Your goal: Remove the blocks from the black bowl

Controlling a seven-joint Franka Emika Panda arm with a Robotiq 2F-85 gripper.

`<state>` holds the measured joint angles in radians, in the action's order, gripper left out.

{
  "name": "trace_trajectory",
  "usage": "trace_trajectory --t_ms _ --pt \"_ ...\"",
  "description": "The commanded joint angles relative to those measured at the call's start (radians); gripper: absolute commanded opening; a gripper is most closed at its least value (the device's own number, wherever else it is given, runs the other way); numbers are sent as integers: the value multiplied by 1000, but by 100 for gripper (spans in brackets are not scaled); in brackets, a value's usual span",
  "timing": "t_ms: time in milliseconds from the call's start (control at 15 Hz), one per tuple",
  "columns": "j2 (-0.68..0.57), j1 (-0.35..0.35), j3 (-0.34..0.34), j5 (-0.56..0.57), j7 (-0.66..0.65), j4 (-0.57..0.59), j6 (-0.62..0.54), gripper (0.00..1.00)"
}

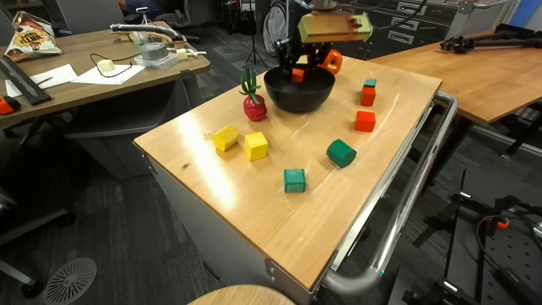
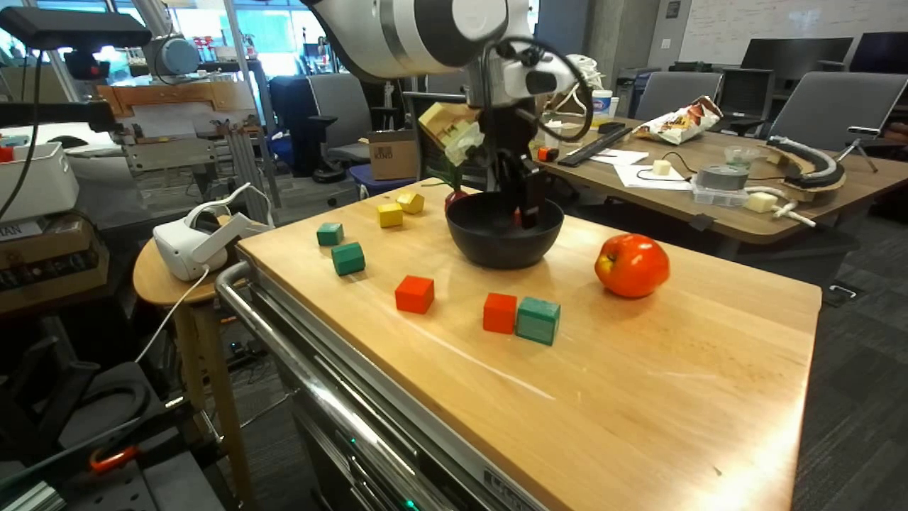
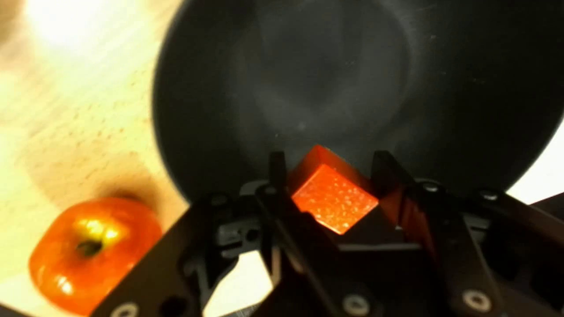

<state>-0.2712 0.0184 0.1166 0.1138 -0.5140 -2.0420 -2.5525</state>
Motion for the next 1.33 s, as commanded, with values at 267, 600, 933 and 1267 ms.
trace_trajectory --t_ms 267,600,933,1267 --pt "420 -79 55 207 26 -250 171 25" --pt "487 -175 52 44 49 -396 153 25" --pt "453 -227 39 58 -3 -488 129 25" --pt "402 -238 41 49 -21 -499 89 25"
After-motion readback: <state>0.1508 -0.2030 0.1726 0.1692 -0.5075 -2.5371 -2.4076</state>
